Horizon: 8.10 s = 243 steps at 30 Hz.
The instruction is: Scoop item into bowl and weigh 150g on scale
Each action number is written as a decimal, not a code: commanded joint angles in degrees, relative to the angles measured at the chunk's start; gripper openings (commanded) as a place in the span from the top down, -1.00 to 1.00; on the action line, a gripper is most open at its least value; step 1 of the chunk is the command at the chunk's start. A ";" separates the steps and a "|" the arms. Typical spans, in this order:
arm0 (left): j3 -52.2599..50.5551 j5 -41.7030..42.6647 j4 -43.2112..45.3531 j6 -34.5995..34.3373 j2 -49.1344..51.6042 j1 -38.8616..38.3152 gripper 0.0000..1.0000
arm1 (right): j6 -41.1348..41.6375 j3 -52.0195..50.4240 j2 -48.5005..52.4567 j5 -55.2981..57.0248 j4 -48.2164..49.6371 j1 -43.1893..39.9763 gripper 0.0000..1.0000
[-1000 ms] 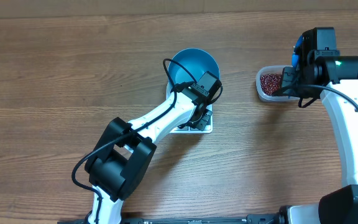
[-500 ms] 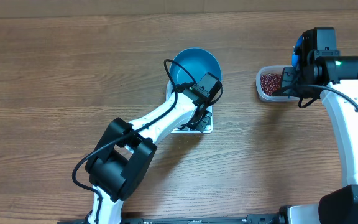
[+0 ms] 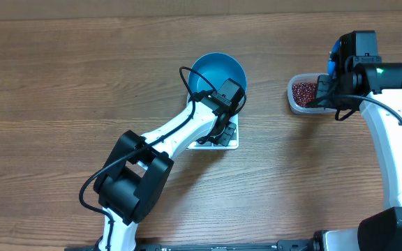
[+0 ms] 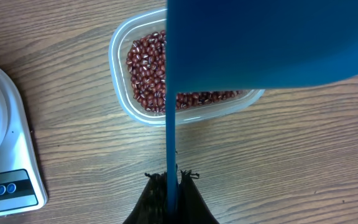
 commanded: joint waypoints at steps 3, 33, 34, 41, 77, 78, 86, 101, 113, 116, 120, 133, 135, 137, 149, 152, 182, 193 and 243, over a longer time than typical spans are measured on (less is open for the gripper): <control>-2.56 -0.79 0.70 -0.74 3.69 0.70 0.92 | 0.20 -0.02 -0.15 0.79 0.22 -0.11 0.93; 14.36 -0.74 -15.89 -0.09 -6.21 1.07 0.92 | 0.20 -0.02 -0.15 0.79 0.90 -0.11 0.92; 18.88 -0.87 -18.88 -0.09 -6.21 1.07 0.92 | 0.20 -0.02 -0.15 0.79 0.94 -0.11 0.92; 25.83 -6.88 -19.52 -7.82 -5.97 3.80 -0.01 | 0.22 -0.02 -0.15 0.76 0.94 -0.11 0.90; 24.63 -5.09 -19.93 -14.03 4.31 11.45 0.52 | 0.22 -0.02 -0.15 0.13 1.53 -0.11 0.66; 24.63 -5.05 -19.91 -14.05 4.31 11.56 0.52 | 0.22 -0.02 -0.15 0.13 1.53 -0.11 0.66; 24.63 -4.68 -21.03 -14.03 4.31 12.28 0.46 | 0.22 -0.02 -0.15 0.13 1.49 -0.11 0.65; 24.63 -4.87 -18.25 -14.25 4.31 14.69 0.65 | 0.22 -0.02 -0.15 0.11 1.49 -0.11 0.64; 24.63 -5.60 -16.70 -14.27 4.31 15.06 0.69 | 0.22 -0.02 -0.15 0.11 1.57 -0.11 0.63; 24.63 -5.75 -16.59 -14.21 4.31 15.06 0.35 | 0.22 -0.02 -0.15 0.13 1.75 -0.11 0.63; 27.32 -6.95 -16.87 -12.85 3.89 15.37 -0.05 | 0.22 -0.02 -0.15 0.11 1.77 -0.11 0.63; 36.00 7.04 -31.08 18.08 -10.49 13.46 0.17 | 0.22 -0.02 -0.15 0.11 1.55 -0.11 0.63; 35.76 7.65 -34.47 21.09 -10.47 11.58 0.18 | 0.22 -0.02 -0.15 0.13 1.55 -0.11 0.63; 33.33 7.65 -35.85 22.95 -10.47 8.90 0.20 | 0.22 -0.02 -0.15 0.11 1.57 -0.11 0.63; 5.90 -5.20 -18.86 21.51 -10.45 -8.52 0.92 | 0.22 -0.02 -0.15 0.13 1.79 -0.11 0.63; 1.25 -9.05 -12.33 21.59 -10.34 -9.99 0.92 | 0.22 -0.02 -0.15 0.11 1.79 -0.11 0.63; -13.92 -6.73 14.25 23.28 -8.31 -5.18 0.91 | 0.22 -0.02 -0.13 0.11 2.34 -0.11 0.46; -13.90 -11.34 16.22 22.84 -5.27 -5.33 0.91 | 0.22 -0.02 -0.13 0.11 2.38 -0.11 0.46; -0.76 -1.92 0.20 19.15 -17.57 -6.40 0.92 | 0.22 -0.02 -0.13 0.13 2.47 -0.11 0.31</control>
